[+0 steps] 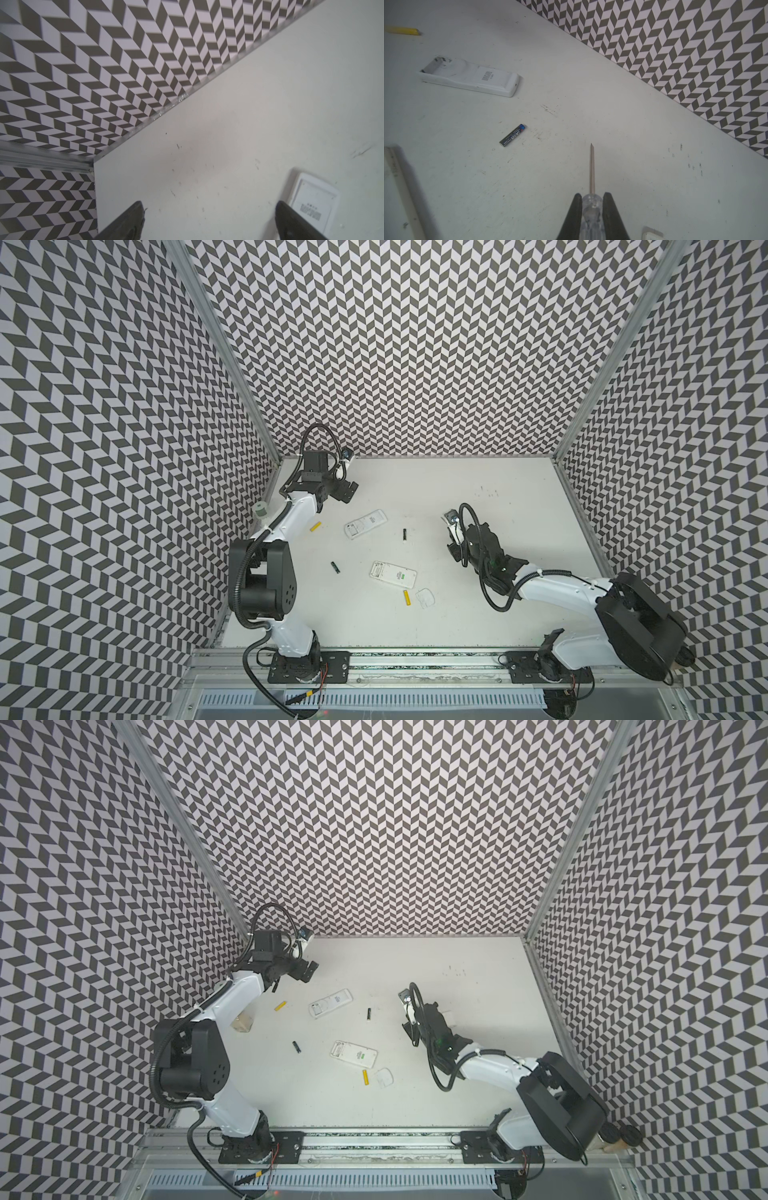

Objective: Unload the batteries from the remote control

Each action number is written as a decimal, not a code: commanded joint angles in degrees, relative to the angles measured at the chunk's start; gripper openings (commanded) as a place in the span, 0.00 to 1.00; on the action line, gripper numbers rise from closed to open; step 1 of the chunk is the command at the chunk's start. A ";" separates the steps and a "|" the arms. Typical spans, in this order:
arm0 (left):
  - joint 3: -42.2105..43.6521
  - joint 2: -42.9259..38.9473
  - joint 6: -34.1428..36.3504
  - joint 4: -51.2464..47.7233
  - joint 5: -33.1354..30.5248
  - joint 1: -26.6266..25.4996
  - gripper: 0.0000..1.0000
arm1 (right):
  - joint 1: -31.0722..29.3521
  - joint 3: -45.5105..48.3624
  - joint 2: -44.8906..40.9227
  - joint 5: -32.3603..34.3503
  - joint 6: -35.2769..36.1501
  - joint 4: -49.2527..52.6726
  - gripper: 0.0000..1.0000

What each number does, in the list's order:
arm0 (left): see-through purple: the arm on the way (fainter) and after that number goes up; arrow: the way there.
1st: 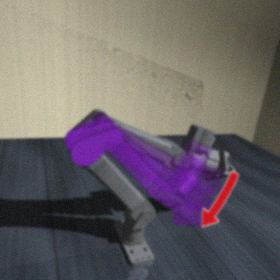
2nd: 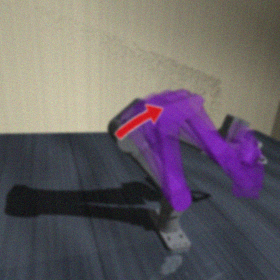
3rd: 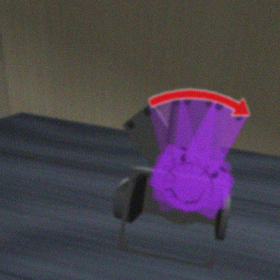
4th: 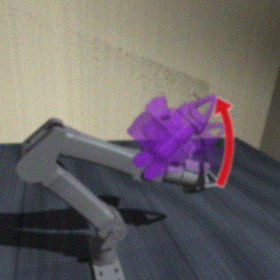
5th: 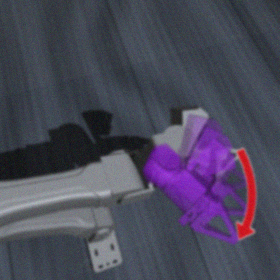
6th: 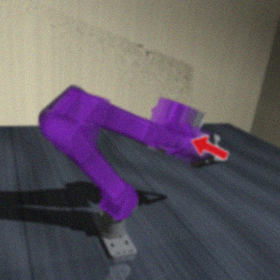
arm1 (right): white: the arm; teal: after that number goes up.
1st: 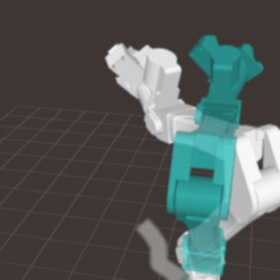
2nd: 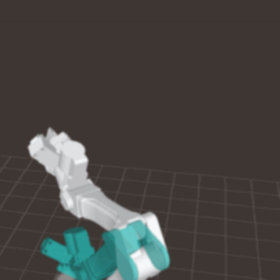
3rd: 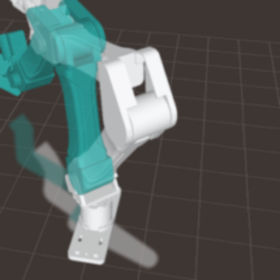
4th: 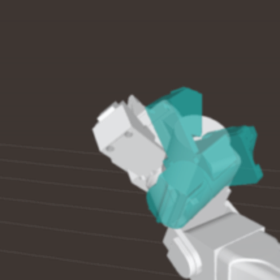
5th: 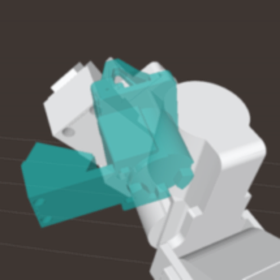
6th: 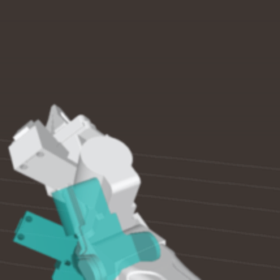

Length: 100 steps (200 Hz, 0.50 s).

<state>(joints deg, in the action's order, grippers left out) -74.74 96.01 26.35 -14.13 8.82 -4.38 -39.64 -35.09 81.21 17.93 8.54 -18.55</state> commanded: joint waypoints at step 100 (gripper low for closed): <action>24.49 -13.26 -24.59 20.61 16.05 0.43 1.00 | 8.58 1.88 8.37 -11.78 -24.19 -9.86 0.00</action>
<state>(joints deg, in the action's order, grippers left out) -53.95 84.42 7.84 -1.08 19.73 -4.40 -31.94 -34.30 87.37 7.81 -10.41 -20.45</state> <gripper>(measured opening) 0.997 0.156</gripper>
